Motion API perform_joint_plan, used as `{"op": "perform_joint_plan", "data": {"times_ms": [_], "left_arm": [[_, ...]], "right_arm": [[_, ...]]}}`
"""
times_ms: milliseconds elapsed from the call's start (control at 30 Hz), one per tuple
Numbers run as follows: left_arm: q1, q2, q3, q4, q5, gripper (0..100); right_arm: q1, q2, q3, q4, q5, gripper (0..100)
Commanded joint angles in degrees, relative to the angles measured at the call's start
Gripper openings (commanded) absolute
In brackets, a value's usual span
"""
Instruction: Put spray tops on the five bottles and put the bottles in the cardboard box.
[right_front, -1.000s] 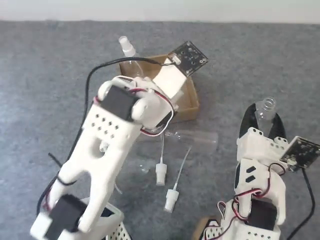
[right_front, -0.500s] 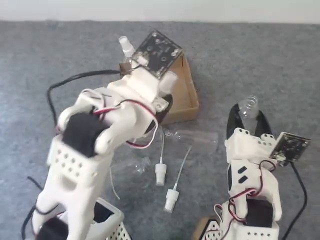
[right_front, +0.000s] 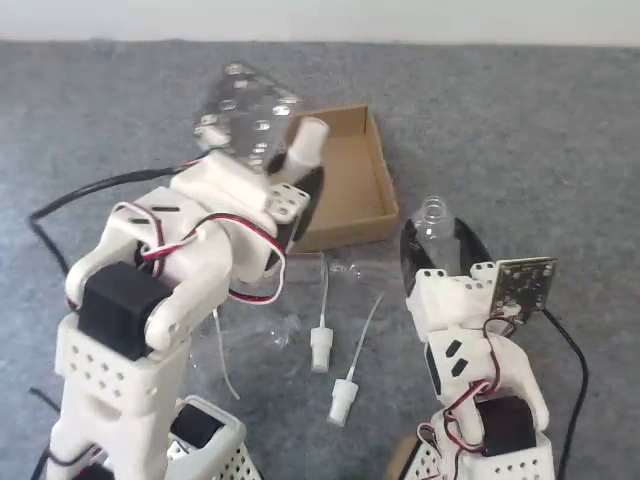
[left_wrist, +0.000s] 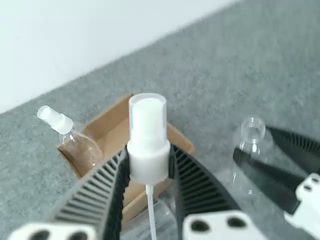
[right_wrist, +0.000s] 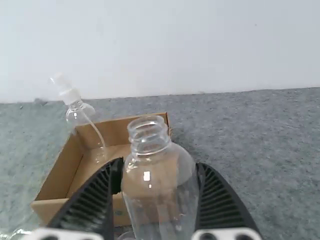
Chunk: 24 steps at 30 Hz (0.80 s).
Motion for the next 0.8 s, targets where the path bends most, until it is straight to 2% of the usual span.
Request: {"op": "perform_joint_plan", "data": {"times_ms": [0, 300, 567, 767], "left_arm": [[-3.3, -7.6, 5.8, -7.3, 3.4, 1], [-7.5, -20.0, 16.2, -17.1, 9.4, 1], [-7.5, -27.6, 23.3, -23.0, 15.5, 1], [-7.5, -34.2, 29.6, -28.0, 19.2, 1]], "right_arm": [[-4.9, -0.8, 1.8, -3.3, 4.2, 3.4], [-12.9, -0.8, 9.9, -15.1, 6.5, 3.4], [-20.1, -0.8, 15.0, -21.9, 6.5, 3.4], [-24.0, -0.7, 15.3, -22.6, 6.5, 3.5]]}}
